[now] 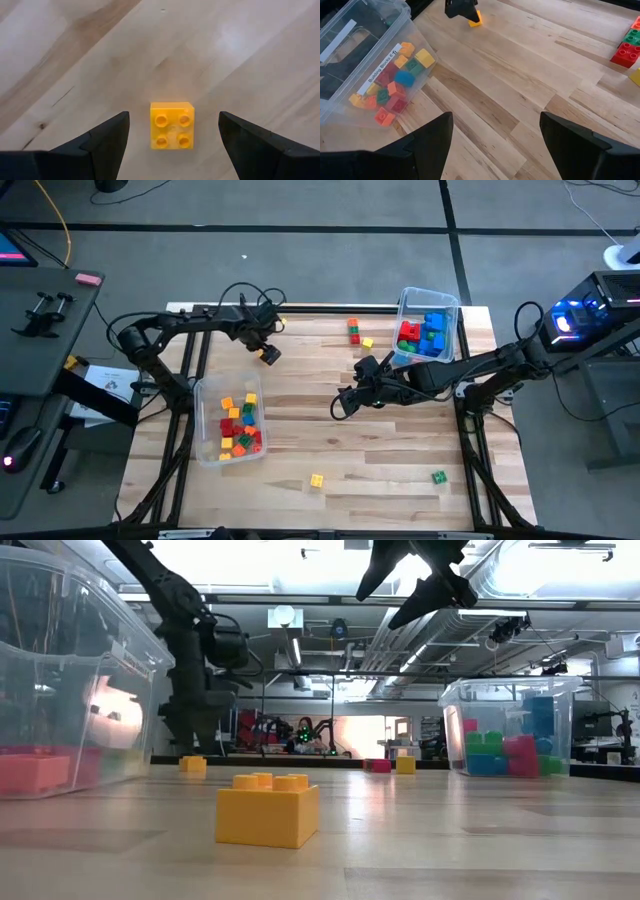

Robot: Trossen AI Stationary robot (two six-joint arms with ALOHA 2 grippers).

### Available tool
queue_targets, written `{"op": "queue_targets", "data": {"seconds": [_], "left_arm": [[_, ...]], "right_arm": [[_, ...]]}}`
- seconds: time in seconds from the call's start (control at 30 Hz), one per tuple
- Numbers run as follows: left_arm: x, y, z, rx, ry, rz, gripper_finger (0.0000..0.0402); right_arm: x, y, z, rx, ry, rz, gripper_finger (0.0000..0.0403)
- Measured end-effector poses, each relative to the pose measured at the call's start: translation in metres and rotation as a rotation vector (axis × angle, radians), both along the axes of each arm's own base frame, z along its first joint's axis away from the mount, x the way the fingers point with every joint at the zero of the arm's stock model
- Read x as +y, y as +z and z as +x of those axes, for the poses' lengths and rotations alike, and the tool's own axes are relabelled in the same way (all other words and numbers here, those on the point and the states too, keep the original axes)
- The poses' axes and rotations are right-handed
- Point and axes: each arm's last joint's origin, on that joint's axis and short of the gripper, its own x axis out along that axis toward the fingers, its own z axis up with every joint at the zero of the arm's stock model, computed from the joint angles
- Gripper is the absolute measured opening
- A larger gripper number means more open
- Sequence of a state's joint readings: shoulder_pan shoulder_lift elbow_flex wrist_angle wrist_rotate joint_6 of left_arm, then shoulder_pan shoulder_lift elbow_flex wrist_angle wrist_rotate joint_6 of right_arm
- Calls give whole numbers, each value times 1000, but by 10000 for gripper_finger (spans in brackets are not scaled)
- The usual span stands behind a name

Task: Sort blocks by size
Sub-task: Put the small yellow game piece into the left transparent bin

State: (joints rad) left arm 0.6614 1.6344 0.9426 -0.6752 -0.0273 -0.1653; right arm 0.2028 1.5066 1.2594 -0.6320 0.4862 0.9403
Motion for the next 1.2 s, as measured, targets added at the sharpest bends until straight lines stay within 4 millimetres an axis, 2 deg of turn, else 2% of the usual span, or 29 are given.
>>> {"op": "queue_targets", "data": {"seconds": [0.4,0.5,0.63,0.8,0.87,0.93,0.97,1.1,1.2], "left_arm": [[-1,-28,2,55,8,-27,293],[-1,-33,4,65,22,-33,282],[-3,-32,6,74,0,-13,232],[-3,-29,9,66,7,-16,107],[-2,-23,12,52,1,-34,99],[0,-10,19,-6,-7,-33,99],[3,2,24,-58,-10,-11,99],[7,67,33,-242,-10,110,99],[-8,127,30,-397,-32,182,99]], "right_arm": [[0,0,-1,10,5,-6,296],[0,0,-1,9,2,-4,296],[0,-1,-1,14,1,-4,296],[0,-1,-1,15,-3,-13,296],[-1,-1,-1,15,-4,-17,296],[-1,-1,-1,17,-1,-21,296],[-1,-1,-1,20,4,-29,296],[-1,-1,-1,24,-6,-60,296],[-2,0,-2,26,-7,-93,296]]}}
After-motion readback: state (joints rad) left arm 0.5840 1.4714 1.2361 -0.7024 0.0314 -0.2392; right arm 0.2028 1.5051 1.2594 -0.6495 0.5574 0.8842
